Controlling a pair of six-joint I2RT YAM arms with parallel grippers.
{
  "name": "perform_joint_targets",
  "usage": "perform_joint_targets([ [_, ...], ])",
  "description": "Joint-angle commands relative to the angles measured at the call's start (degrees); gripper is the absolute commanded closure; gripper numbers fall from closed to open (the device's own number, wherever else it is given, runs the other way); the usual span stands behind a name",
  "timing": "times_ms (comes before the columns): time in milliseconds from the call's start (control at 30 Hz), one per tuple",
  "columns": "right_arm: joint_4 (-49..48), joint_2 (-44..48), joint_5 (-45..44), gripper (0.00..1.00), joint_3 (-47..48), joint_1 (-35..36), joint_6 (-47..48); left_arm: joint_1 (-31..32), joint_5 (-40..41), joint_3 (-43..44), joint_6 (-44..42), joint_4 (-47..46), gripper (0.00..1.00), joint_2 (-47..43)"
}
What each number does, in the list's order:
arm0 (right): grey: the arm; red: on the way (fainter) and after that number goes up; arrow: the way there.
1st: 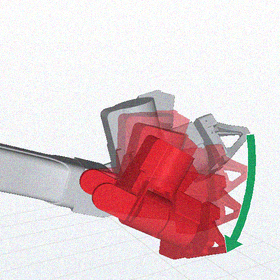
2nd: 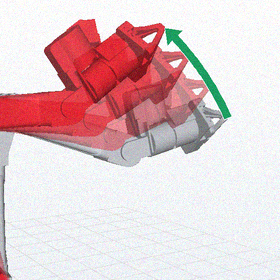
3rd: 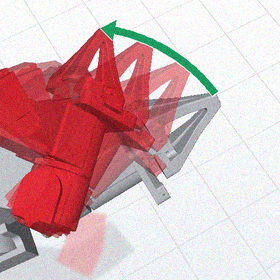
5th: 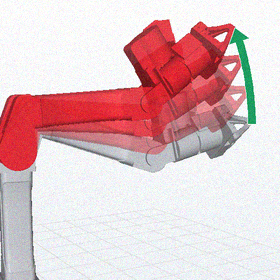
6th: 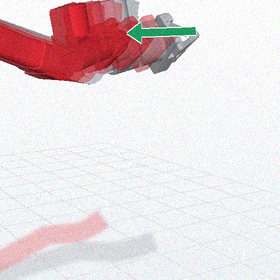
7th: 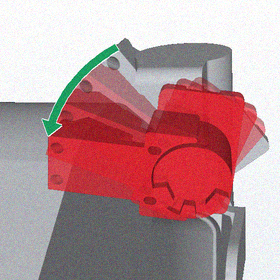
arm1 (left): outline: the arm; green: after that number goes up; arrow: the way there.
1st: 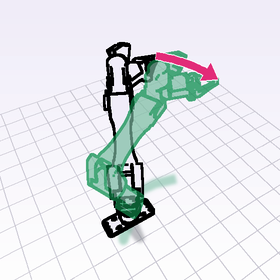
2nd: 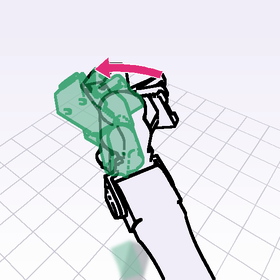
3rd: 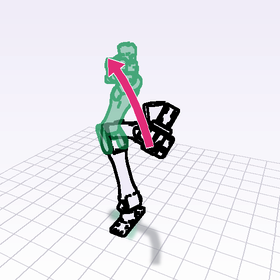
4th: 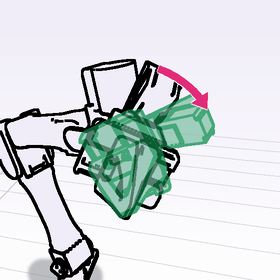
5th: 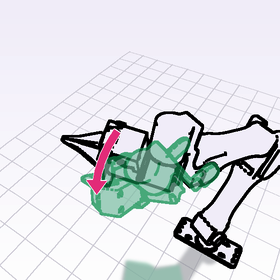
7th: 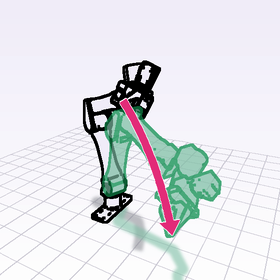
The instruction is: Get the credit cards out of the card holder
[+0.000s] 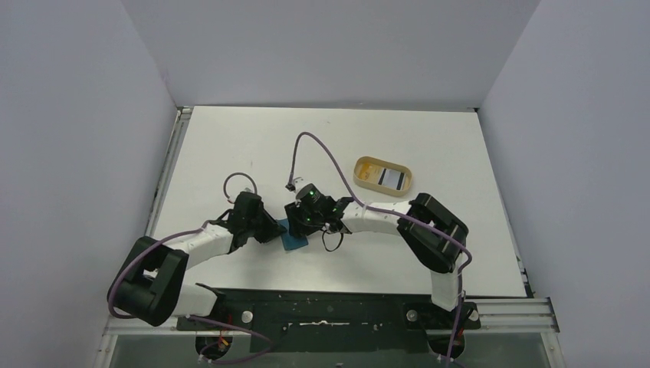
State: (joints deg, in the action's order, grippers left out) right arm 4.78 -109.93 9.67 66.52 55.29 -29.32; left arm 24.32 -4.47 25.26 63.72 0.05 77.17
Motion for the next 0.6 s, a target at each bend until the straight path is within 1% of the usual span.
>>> perform_joint_targets([
  [0, 7.2, 2.0, -1.3, 0.60, 0.4, 3.3, 5.3, -1.8, 5.9, -0.4, -2.1, 0.8, 1.00, 5.1],
  [67, 8.1, 2.0, -3.1, 0.62, 0.3, 3.8, 6.0, -2.5, 4.7, -0.4, -1.9, -1.5, 1.00, 5.6],
  [233, 9.8, 1.7, -9.2, 0.62, 1.2, 6.3, 7.2, -2.8, 4.5, 0.2, -2.1, -0.8, 1.00, 4.9],
  [367, 9.8, 0.4, -11.3, 0.62, 2.6, 7.5, 7.7, -2.8, 4.5, 1.3, -2.4, -0.1, 1.00, 4.1],
  [433, 10.3, -0.4, -12.0, 0.62, 3.6, 8.1, 8.1, -2.8, 4.5, 1.5, -2.4, 1.7, 1.00, 3.9],
  [567, 9.9, -1.1, -12.0, 0.62, 4.6, 8.6, 7.4, -2.8, 3.0, 1.7, -2.4, 2.1, 1.00, 3.5],
])
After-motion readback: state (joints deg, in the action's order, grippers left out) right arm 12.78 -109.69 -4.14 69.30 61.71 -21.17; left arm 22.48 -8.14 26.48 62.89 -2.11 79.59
